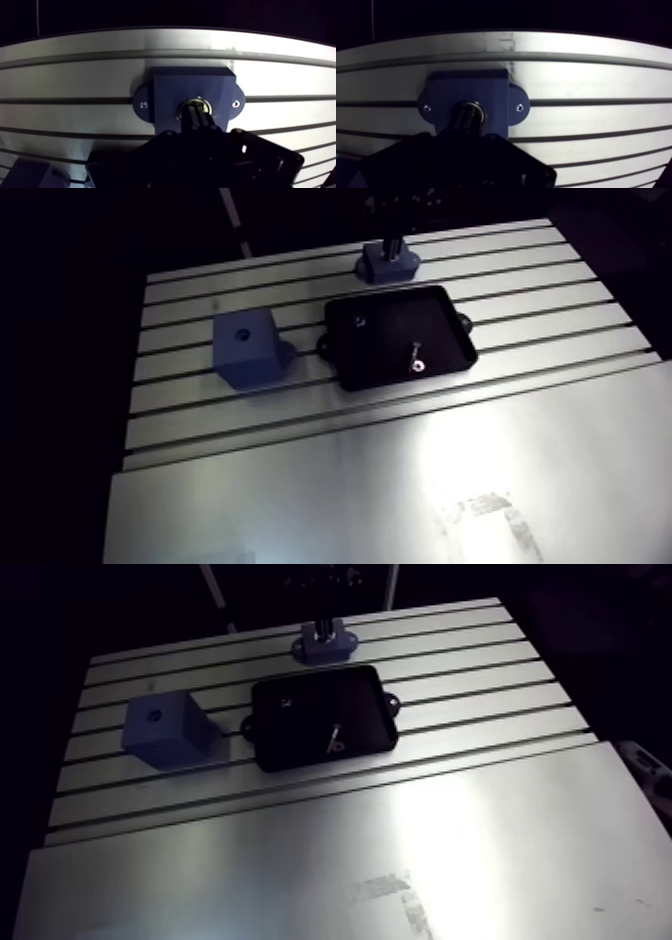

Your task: Pick up the bearing and press it into the housing until flush.

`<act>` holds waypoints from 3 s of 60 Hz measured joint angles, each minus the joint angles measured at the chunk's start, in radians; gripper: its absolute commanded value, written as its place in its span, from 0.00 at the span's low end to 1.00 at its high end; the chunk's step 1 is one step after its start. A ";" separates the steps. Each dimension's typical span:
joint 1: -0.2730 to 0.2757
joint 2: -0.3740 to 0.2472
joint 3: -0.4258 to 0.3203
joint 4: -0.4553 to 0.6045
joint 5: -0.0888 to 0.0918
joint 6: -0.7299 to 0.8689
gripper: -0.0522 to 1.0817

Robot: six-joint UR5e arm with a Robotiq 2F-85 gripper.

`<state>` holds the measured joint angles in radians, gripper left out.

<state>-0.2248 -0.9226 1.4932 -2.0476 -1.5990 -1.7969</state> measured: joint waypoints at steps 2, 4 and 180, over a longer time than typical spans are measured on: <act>0.000 0.000 0.000 0.000 0.000 0.000 1.00; 0.000 0.000 0.001 0.000 0.000 0.000 1.00; 0.033 -0.604 0.083 0.390 0.015 0.123 0.05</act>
<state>-0.1917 -1.5270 1.5766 -1.6572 -1.5841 -1.6739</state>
